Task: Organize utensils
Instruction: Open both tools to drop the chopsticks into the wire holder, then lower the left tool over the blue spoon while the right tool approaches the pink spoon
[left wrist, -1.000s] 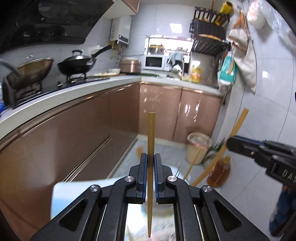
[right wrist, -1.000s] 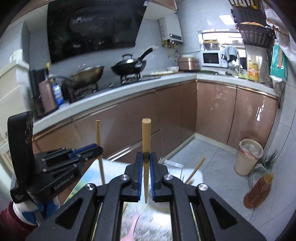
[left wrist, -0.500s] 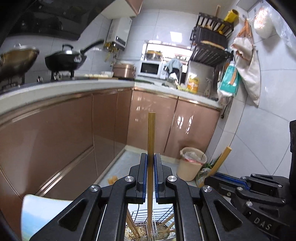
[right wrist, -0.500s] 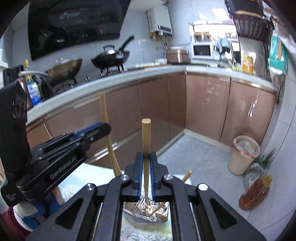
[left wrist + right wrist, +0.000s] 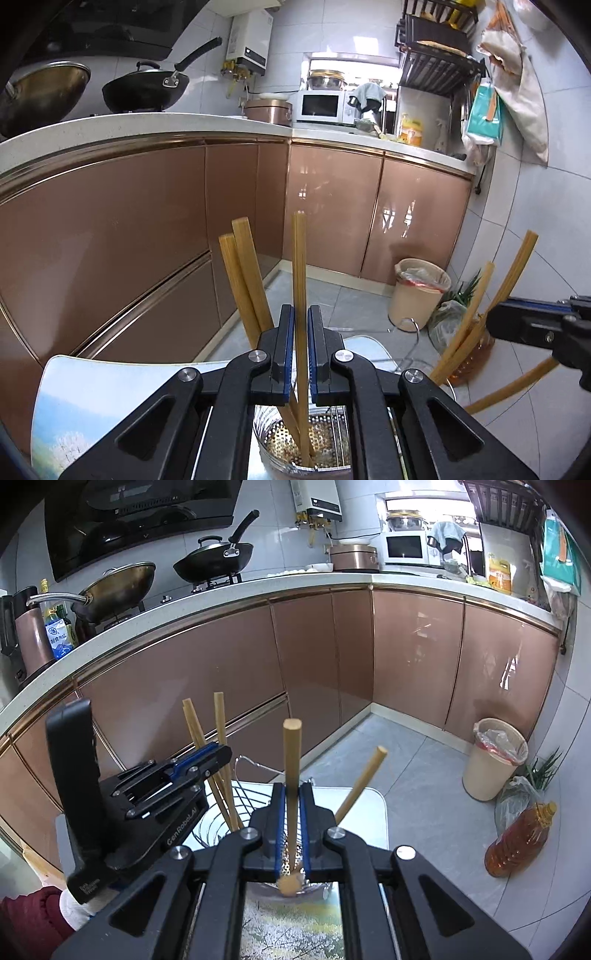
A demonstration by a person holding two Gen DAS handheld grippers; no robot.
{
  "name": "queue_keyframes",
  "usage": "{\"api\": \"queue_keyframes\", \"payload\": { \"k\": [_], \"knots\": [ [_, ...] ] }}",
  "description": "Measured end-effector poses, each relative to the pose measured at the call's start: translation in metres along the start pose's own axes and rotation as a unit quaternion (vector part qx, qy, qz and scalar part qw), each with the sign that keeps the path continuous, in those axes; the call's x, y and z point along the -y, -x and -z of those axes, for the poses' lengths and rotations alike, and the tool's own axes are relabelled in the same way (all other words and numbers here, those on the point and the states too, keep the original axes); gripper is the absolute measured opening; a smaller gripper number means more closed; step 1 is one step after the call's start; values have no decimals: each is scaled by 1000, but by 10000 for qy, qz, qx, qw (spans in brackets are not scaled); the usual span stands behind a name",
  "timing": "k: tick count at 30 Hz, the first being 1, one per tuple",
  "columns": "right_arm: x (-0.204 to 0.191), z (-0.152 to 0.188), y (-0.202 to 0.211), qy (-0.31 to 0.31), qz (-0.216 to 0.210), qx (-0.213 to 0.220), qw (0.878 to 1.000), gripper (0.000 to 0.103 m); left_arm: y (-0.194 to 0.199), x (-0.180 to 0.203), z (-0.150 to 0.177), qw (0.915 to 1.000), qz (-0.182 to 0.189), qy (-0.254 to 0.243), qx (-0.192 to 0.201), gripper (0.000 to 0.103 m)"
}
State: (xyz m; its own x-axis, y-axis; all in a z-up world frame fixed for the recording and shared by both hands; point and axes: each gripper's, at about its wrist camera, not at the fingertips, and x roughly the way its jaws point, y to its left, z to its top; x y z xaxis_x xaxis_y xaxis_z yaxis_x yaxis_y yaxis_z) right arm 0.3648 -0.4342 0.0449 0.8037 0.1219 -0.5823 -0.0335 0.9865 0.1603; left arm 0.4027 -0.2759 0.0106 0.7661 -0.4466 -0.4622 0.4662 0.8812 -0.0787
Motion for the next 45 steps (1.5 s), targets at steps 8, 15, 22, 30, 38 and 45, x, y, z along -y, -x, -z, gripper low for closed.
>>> {"api": "queue_keyframes", "payload": {
  "k": [8, 15, 22, 30, 38, 45],
  "knots": [
    [8, 8, 2, -163, 54, -18, 9999, 8, 10, 2, 8, 9997, -144, -152, 112, 29],
    [8, 10, 15, -207, 57, 37, 9998, 8, 27, 2, 8, 9992, -204, -235, 264, 46],
    [1, 8, 36, -188, 25, 176, 9997, 8, 51, -1, 8, 9986, -272, -273, 350, 51],
    [-17, 5, 90, -133, -54, 577, 9982, 8, 101, -33, 5, 9984, -428, -178, 313, 52],
    [-44, 14, 130, -10, -223, 669, 9975, 8, 151, -71, 8, 9973, -709, -96, 137, 55],
    [-66, 28, 149, 105, -376, 591, 9975, 8, 180, -93, 25, 9969, -734, 38, -297, 55]
  ]
}}
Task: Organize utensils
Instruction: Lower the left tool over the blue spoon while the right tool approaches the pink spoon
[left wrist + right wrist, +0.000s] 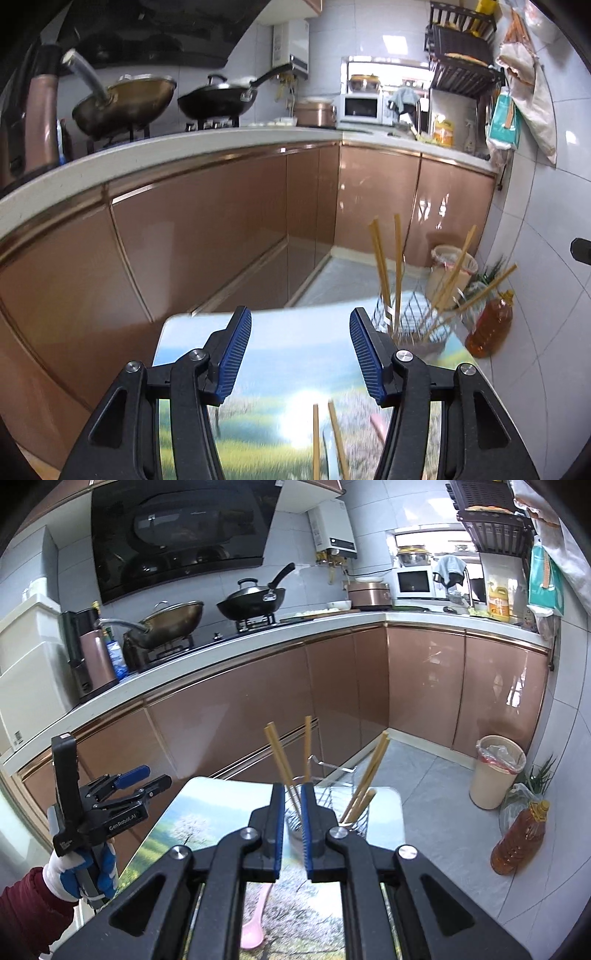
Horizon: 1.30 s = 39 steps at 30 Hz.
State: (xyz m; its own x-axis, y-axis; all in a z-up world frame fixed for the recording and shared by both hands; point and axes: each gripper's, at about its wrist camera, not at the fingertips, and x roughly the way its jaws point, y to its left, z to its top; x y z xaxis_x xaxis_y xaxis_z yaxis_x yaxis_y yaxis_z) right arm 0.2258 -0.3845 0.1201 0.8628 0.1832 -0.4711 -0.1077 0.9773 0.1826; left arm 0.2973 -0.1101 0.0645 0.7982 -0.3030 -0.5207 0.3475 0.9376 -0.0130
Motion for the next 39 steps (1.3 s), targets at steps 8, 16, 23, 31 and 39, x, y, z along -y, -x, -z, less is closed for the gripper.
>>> {"api": "queue_keyframes", "payload": {
  "k": [8, 16, 23, 31, 39],
  "knots": [
    [-19, 27, -8, 7, -241, -425, 9988, 8, 0, -15, 46, 9942, 453, 227, -946, 55],
    [-23, 71, -60, -109, -366, -1379, 9897, 8, -35, -14, 84, 9690, 996, 494, -2208, 49],
    [-20, 107, -110, -200, -435, -2155, 9753, 8, -73, -10, 110, 9410, 1311, 738, -3030, 45],
    [-17, 131, -149, -231, -547, -2588, 9641, 9, -107, -8, 125, 9280, 1228, 770, -3431, 38],
    [-18, 148, -182, -253, -578, -2949, 9534, 9, -129, 5, 130, 9177, 1309, 692, -3686, 27]
  ]
}}
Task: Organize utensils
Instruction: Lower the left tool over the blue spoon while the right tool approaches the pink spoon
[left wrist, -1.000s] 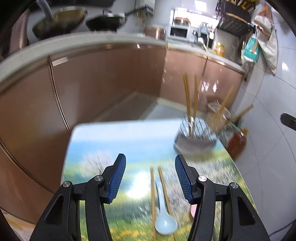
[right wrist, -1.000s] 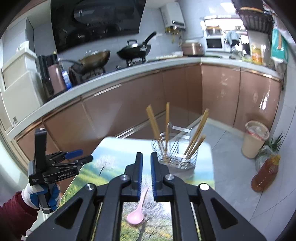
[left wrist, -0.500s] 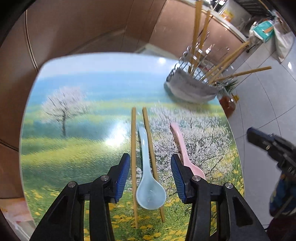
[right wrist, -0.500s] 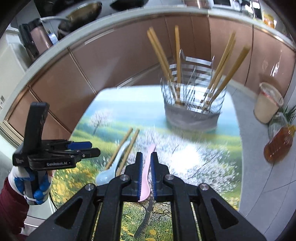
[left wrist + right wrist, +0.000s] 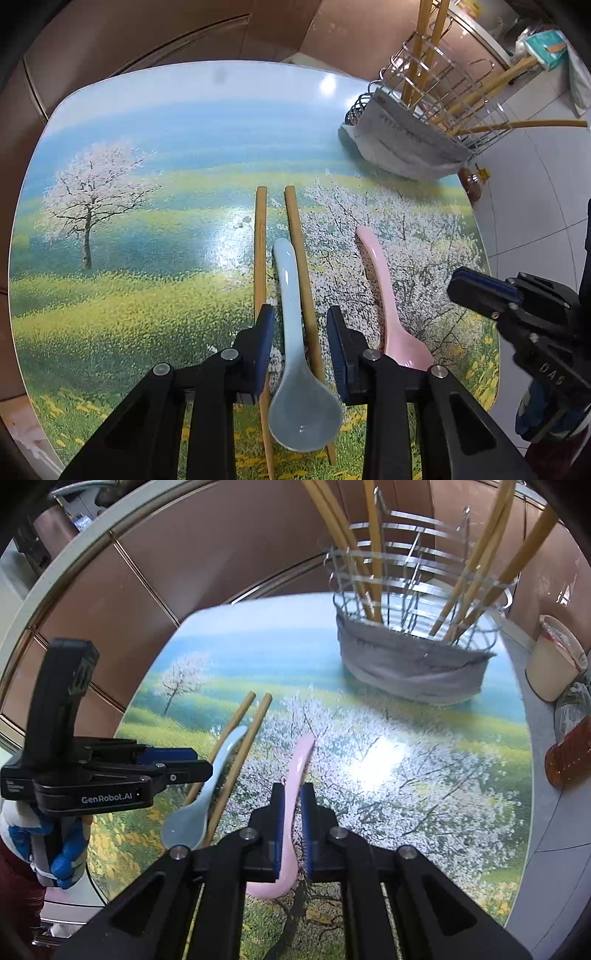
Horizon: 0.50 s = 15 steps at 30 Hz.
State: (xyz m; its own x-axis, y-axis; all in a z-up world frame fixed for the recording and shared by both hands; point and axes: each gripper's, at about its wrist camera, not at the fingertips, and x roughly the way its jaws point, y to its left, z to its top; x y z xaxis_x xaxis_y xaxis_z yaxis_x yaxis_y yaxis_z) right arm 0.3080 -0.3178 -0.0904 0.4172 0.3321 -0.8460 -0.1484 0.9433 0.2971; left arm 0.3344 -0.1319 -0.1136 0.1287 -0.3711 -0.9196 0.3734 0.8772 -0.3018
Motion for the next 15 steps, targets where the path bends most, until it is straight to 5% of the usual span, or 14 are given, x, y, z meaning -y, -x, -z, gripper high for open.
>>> {"api": "queue_keyframes", "payload": {
  "k": [15],
  "knots": [
    [-13, -13, -55, 305, 136, -577, 9978, 9, -21, 5, -8, 9998, -38, 64, -202, 21]
  ]
}}
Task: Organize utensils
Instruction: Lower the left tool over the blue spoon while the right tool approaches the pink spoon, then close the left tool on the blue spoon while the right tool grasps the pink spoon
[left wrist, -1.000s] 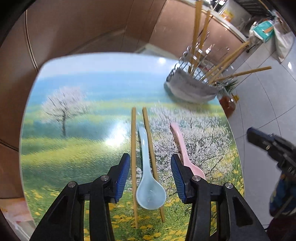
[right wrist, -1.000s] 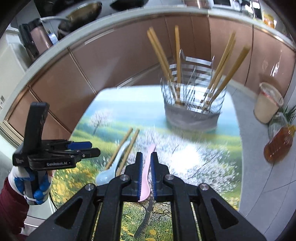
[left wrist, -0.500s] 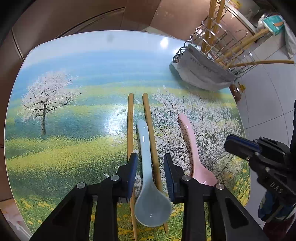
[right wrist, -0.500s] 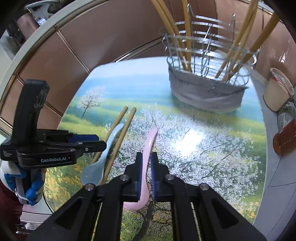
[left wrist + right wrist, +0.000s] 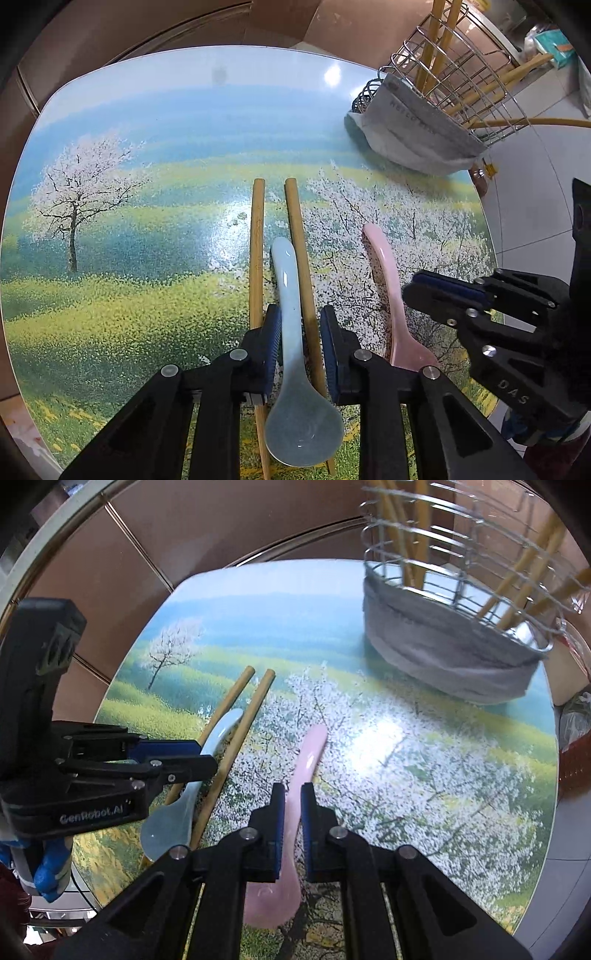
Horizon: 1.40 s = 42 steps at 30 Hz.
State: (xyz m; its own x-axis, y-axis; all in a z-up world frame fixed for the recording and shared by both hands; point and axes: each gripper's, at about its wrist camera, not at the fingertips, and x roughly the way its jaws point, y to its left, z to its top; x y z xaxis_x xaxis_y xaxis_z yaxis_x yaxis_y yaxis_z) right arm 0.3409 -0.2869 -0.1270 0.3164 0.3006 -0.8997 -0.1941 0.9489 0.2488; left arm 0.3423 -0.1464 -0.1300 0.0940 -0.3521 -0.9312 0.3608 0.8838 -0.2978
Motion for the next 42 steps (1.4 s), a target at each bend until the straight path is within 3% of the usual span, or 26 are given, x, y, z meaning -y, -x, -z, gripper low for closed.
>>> {"api": "queue_keyframes", "payload": {
  "k": [9, 42],
  "knots": [
    [-10, -12, -24, 60, 42, -145, 9999, 12, -12, 2, 0, 9999, 25, 51, -85, 20],
    [-9, -18, -37, 5, -191, -236, 9995, 13, -11, -3, -2, 9998, 123, 138, -80, 11]
  ]
}}
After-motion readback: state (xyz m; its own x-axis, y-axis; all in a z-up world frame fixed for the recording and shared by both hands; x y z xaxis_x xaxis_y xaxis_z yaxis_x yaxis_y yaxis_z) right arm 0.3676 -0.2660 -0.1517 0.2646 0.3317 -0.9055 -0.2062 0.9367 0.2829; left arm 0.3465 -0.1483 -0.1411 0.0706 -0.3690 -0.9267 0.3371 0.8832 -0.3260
